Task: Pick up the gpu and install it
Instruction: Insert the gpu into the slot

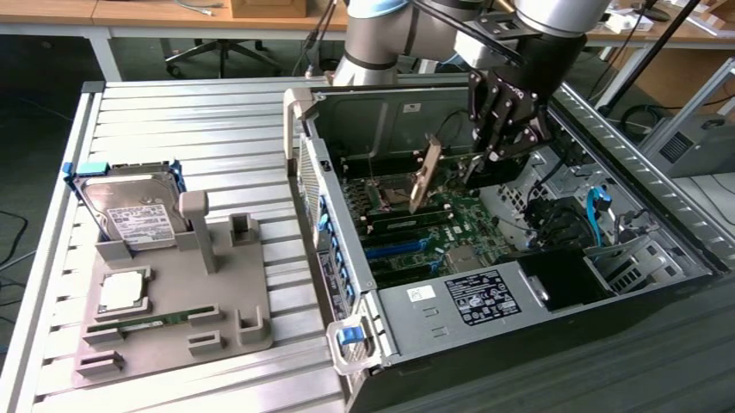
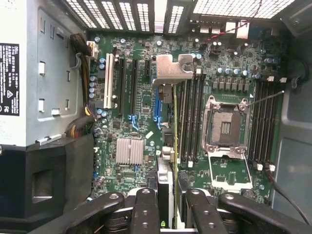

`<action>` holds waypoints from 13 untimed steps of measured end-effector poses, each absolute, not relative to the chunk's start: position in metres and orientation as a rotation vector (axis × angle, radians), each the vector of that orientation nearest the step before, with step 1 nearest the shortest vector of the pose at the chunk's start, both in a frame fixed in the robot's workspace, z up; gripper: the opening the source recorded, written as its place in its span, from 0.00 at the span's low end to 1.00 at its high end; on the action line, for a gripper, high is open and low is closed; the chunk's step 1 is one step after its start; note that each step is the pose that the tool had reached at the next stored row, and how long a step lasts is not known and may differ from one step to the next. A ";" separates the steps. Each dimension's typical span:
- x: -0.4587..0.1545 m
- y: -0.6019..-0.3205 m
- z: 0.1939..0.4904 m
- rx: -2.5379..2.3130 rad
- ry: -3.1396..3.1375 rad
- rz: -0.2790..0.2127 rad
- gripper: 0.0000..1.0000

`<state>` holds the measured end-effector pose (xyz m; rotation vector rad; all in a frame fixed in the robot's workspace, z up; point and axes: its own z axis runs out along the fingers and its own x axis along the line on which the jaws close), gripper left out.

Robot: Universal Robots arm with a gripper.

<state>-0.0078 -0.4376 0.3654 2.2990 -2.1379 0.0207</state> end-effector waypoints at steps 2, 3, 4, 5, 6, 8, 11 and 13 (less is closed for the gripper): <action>-0.008 -0.438 0.365 2.298 -2.138 0.022 0.27; -0.008 -0.438 0.365 2.298 -2.137 0.022 0.27; -0.009 -0.438 0.365 2.298 -2.137 0.023 0.27; -0.009 -0.438 0.365 2.298 -2.137 0.023 0.27; -0.009 -0.438 0.365 2.298 -2.137 0.023 0.27; -0.010 -0.438 0.364 2.297 -2.137 0.024 0.27; -0.012 -0.439 0.364 2.297 -2.136 0.024 0.27; -0.014 -0.439 0.364 2.297 -2.136 0.025 0.27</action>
